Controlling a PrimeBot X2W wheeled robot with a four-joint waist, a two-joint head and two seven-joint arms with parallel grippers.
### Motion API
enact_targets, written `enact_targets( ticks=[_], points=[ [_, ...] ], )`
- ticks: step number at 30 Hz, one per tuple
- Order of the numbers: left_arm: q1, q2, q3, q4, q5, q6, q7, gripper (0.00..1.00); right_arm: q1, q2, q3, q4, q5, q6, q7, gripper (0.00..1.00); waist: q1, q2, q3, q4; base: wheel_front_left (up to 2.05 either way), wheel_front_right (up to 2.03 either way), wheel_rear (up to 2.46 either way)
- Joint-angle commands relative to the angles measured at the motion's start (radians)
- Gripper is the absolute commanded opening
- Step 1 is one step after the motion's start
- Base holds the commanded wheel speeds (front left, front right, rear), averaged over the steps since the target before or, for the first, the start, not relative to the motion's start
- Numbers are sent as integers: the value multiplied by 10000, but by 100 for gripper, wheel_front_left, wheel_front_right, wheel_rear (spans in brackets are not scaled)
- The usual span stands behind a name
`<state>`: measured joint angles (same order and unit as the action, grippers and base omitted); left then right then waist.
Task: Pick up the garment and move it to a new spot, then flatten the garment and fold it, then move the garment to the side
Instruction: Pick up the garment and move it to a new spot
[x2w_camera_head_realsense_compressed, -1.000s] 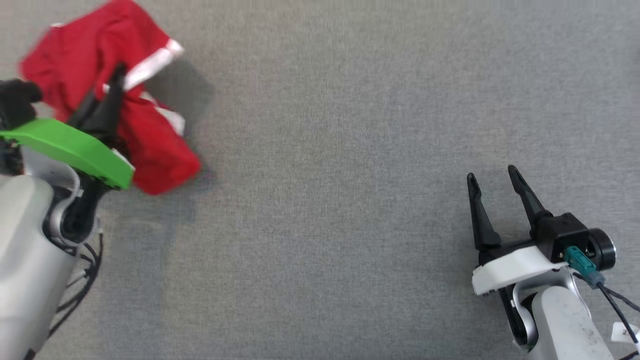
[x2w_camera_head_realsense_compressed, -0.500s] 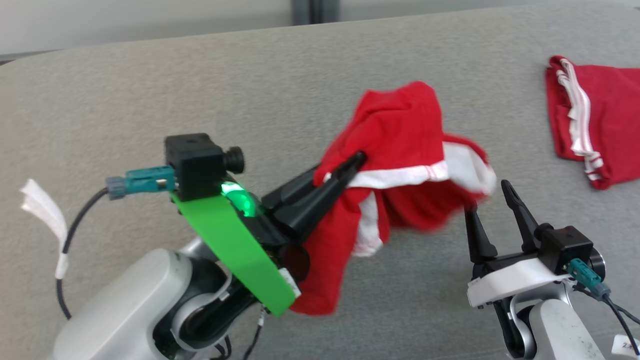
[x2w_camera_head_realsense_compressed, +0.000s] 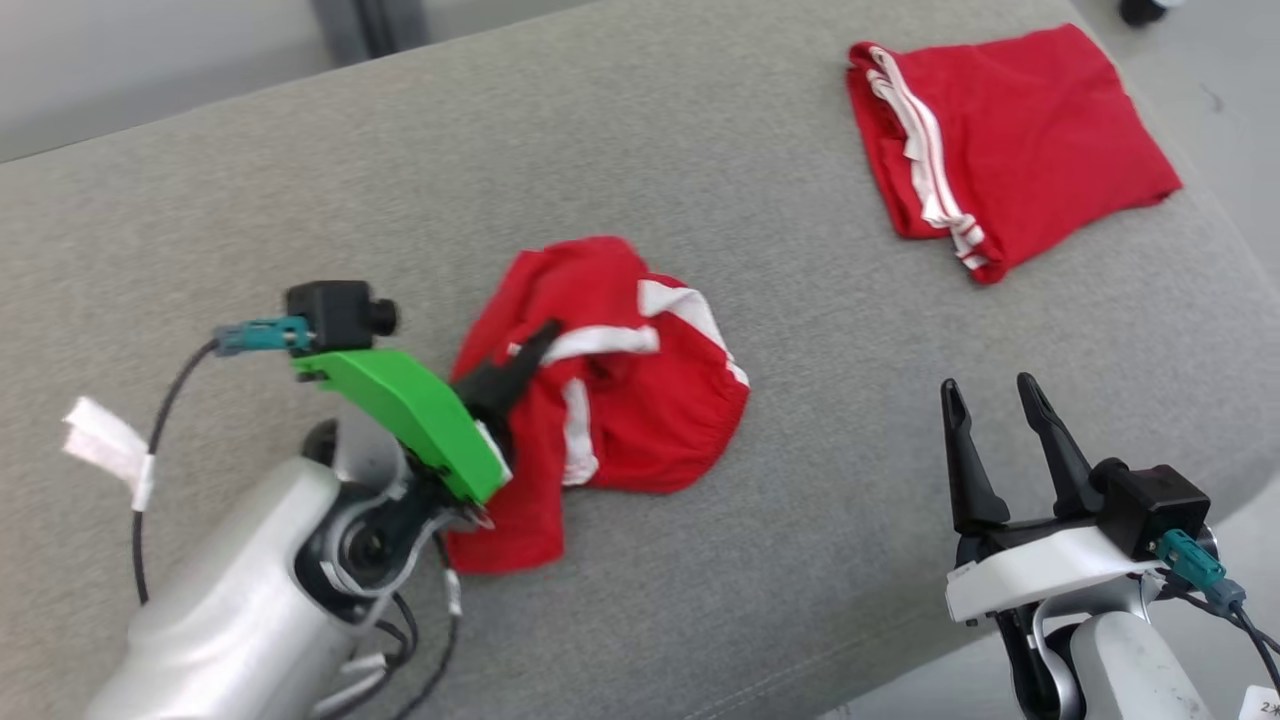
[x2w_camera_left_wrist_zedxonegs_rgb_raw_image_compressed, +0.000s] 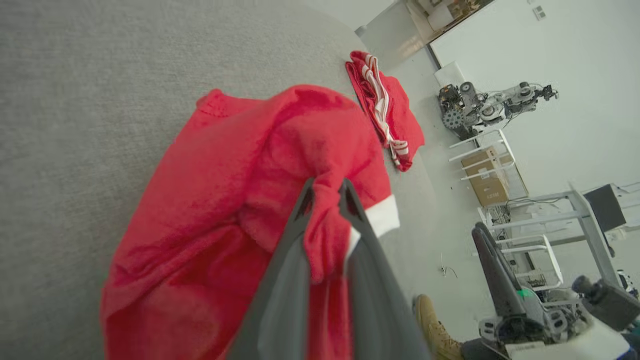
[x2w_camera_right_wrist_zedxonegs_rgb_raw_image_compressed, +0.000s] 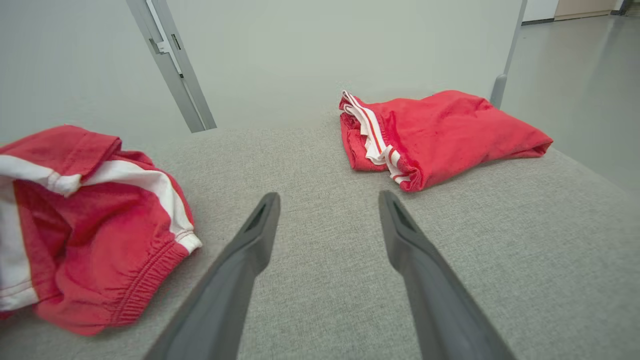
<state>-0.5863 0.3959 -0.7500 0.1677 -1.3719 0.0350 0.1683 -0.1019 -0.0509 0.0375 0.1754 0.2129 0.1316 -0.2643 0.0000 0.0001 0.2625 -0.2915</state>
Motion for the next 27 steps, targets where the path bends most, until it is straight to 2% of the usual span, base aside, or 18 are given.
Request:
enact_targets(
  ticks=[1,3,4,5,6,7,9,12,14,17,20,23,27],
  points=[
    [-323,32,167,535,201,-8,-263,0,122,7,-34,-22,51,-17,2,100,0,-1,399,-635,0,0,0],
    [-538,-4,213,1438,534,-8,-610,0,149,8,-59,-14,40,-18,2,100,0,-1,387,-632,0,0,0],
    [-669,-103,307,2086,649,48,-945,10,168,4,-88,13,1,-18,2,100,0,-1,343,-585,0,0,0],
    [-771,-171,360,2475,768,63,-1186,38,170,5,-81,28,-40,-18,2,100,0,-1,315,-549,0,0,0],
    [-905,-245,404,2845,948,-32,-1514,96,162,8,-60,47,-85,-17,2,100,0,-1,261,-489,0,0,0],
    [-961,-322,429,3177,1021,-94,-1719,100,155,7,-58,59,-126,-17,2,100,0,-1,210,-437,0,0,0],
    [-981,-490,432,3787,1152,-254,-2119,100,147,-4,-87,78,-204,-18,2,100,0,-1,59,-294,0,0,0],
    [-995,-458,179,4406,1956,-347,-3177,100,195,-4,-221,48,-397,-18,2,100,0,-1,-278,-15,0,0,0],
    [-852,-382,-58,4598,2760,-212,-3930,100,298,-7,-337,71,-562,-17,2,100,0,-1,-543,172,0,0,0],
    [-339,-569,84,4429,3564,63,-4301,100,435,-7,-699,41,-805,-18,2,100,0,-1,-968,544,0,0,0],
    [525,-663,1257,3446,4584,423,-4343,100,584,0,-919,6,-1106,-17,2,100,0,-1,-1383,968,0,0,0],
    [1944,-1030,2611,2200,5832,730,-4331,100,812,-10,-1135,9,-1379,-18,2,100,0,-1,-1823,1395,0,0,0],
    [3870,-1390,3929,825,7555,921,-4331,100,1098,-8,-1277,56,-1559,-18,2,100,0,-1,-2350,1801,0,0,0]
  ],
)
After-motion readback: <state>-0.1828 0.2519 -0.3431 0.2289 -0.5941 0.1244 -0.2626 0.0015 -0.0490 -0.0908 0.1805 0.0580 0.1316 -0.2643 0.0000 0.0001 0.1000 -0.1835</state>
